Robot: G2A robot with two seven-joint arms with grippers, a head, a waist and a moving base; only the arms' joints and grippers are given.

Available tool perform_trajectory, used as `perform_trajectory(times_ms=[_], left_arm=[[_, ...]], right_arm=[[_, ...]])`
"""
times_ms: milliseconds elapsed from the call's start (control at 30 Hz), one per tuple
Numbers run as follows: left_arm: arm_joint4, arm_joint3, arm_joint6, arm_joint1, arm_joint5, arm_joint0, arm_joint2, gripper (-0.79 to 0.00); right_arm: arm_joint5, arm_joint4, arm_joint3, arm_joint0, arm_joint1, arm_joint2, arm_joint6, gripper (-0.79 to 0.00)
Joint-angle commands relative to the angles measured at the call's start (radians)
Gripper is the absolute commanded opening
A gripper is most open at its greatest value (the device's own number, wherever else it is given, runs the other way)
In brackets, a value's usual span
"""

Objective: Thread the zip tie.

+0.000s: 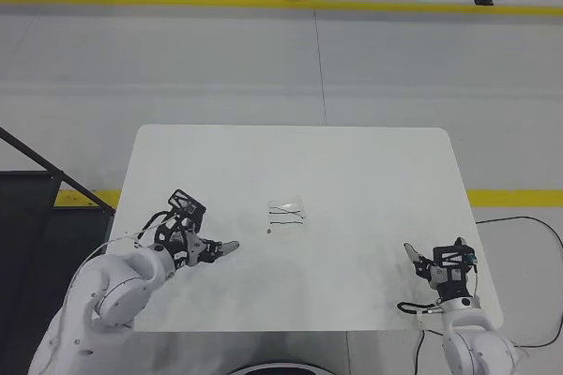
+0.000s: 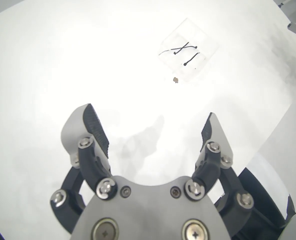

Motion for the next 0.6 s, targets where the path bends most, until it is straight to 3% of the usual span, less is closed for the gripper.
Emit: perform_trajectory(times_ms=[0,333,567], left_arm=[[-0.152,0.021,-0.040,-0.006,0.066,-0.042,0.026,0.000],[-0.524,0.264,-0.154,-0.045,0.388,-0.348,0.193,0.000],[-0.524,0.264,-0.154,-0.045,0.388,-0.348,0.193,0.000]], right_arm=[[0.000,0.000,0.000,0.000,0.000,0.000,0.000,0.000],[0.000,0.000,0.000,0.000,0.000,0.000,0.000,0.000],[0.000,0.000,0.000,0.000,0.000,0.000,0.000,0.000]])
